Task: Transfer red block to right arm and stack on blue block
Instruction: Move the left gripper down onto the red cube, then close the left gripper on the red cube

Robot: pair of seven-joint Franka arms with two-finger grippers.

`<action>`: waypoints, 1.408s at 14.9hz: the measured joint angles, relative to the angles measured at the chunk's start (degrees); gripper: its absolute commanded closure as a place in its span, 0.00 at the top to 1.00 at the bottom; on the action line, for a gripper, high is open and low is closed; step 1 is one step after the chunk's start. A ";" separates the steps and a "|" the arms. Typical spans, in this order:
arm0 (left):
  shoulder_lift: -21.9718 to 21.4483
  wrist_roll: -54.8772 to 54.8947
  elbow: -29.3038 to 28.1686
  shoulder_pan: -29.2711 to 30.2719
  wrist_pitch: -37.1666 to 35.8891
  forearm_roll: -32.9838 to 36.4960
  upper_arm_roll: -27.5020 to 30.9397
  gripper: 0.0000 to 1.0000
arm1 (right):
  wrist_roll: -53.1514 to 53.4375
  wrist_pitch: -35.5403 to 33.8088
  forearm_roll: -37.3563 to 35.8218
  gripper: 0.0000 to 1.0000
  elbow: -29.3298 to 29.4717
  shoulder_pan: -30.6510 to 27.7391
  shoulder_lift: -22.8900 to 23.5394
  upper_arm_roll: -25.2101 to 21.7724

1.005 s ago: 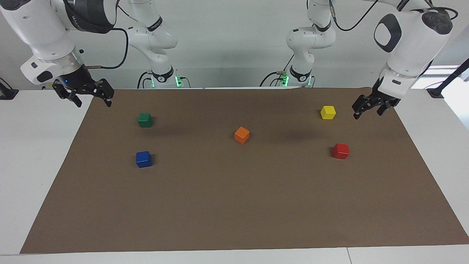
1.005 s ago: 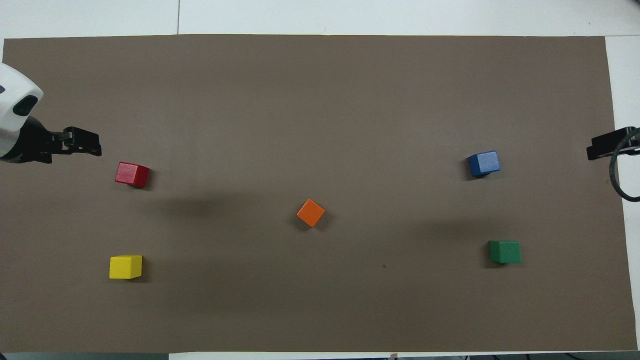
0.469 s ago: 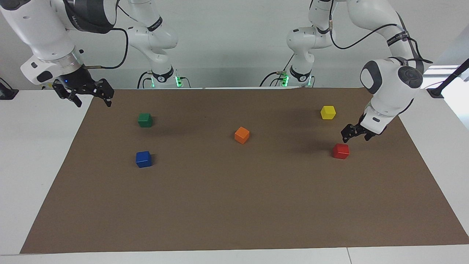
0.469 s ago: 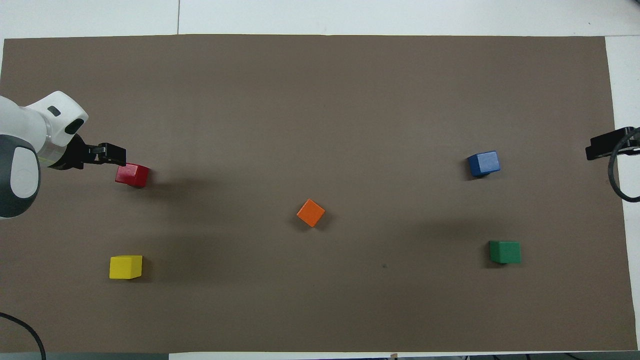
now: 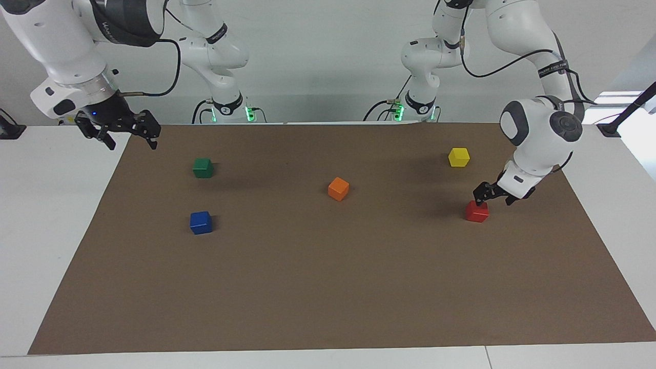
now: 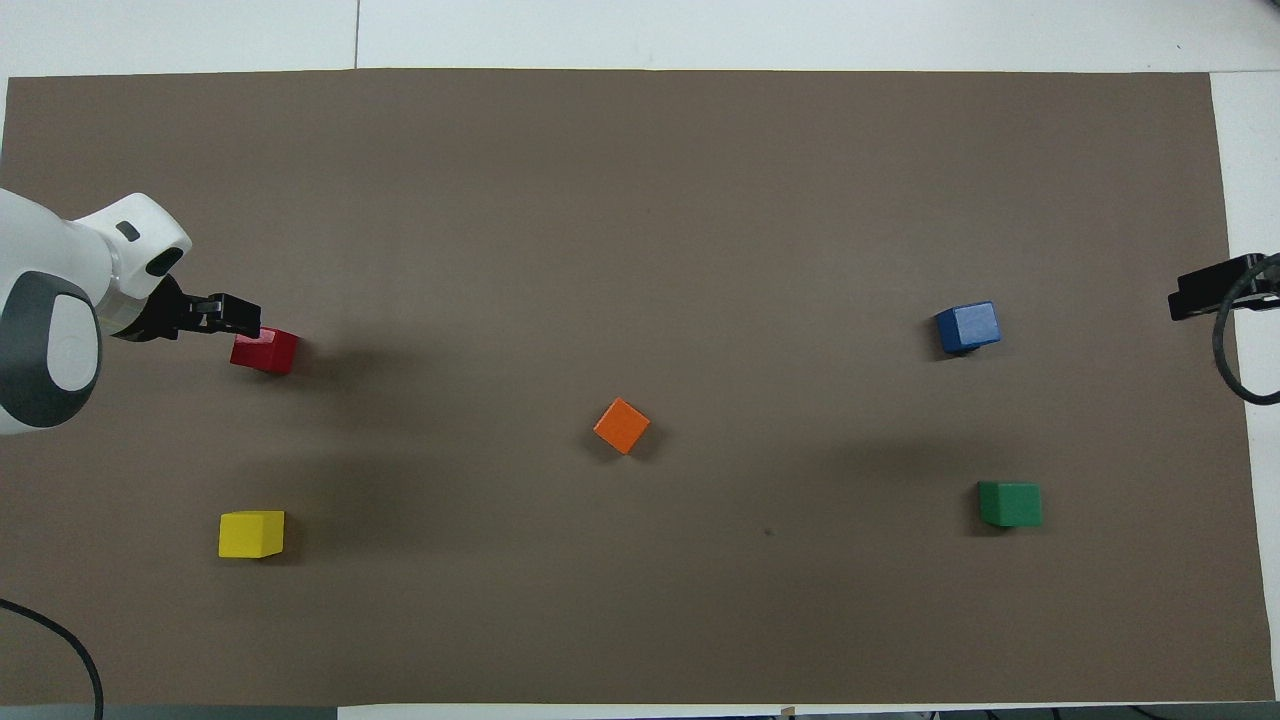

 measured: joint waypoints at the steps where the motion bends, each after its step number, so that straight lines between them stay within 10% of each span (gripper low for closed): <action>1: 0.60 0.33 0.00 -0.02 0.42 0.00 -0.07 1.00 | 0.00 0.00 0.24 1.00 -0.11 0.00 0.00 0.01; 17: 1.73 3.29 -1.66 -0.63 2.15 0.00 -0.32 0.86 | 0.77 0.00 0.46 1.00 -1.15 0.00 -0.13 0.01; 21: 1.73 3.28 -1.77 -0.63 2.22 0.00 -0.32 0.00 | 0.82 0.00 0.47 1.00 -1.48 0.00 -0.19 0.01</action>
